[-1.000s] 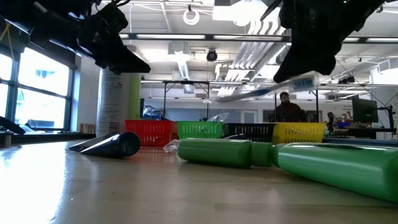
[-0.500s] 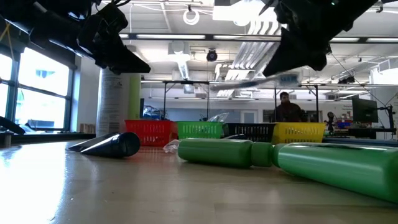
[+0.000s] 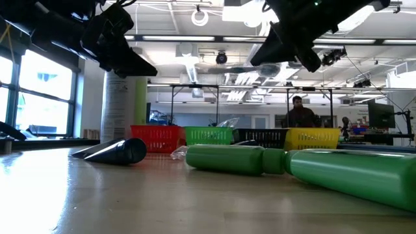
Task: Pick & Place Travel size toiletries
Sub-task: Put the blue toothbrush into the green bin
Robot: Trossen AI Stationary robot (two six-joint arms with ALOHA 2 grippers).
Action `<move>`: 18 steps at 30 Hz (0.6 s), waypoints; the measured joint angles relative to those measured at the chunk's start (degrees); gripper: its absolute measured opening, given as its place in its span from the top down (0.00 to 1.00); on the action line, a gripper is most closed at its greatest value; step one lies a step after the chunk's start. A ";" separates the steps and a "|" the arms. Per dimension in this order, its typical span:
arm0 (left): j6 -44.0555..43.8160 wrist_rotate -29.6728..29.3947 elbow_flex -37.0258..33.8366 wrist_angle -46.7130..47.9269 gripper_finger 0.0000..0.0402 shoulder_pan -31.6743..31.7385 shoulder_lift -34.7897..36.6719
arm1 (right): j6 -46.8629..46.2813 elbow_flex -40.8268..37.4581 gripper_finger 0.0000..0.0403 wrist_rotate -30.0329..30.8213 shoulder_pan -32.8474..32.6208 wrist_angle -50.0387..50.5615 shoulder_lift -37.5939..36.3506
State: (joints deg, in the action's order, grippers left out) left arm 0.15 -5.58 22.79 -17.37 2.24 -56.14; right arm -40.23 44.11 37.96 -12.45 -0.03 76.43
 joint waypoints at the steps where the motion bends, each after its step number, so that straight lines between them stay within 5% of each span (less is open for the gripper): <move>1: 0.02 0.00 0.00 0.02 0.78 0.00 0.00 | -0.01 0.11 0.99 -0.04 0.40 -0.02 -0.01; 18: -0.01 0.00 0.01 0.54 0.78 0.00 0.01 | 1.49 20.91 0.99 -0.71 4.78 21.20 12.39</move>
State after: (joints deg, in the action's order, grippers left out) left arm 0.14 -5.58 22.80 -16.83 2.24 -56.12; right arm -38.74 65.02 37.25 -7.67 21.17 88.82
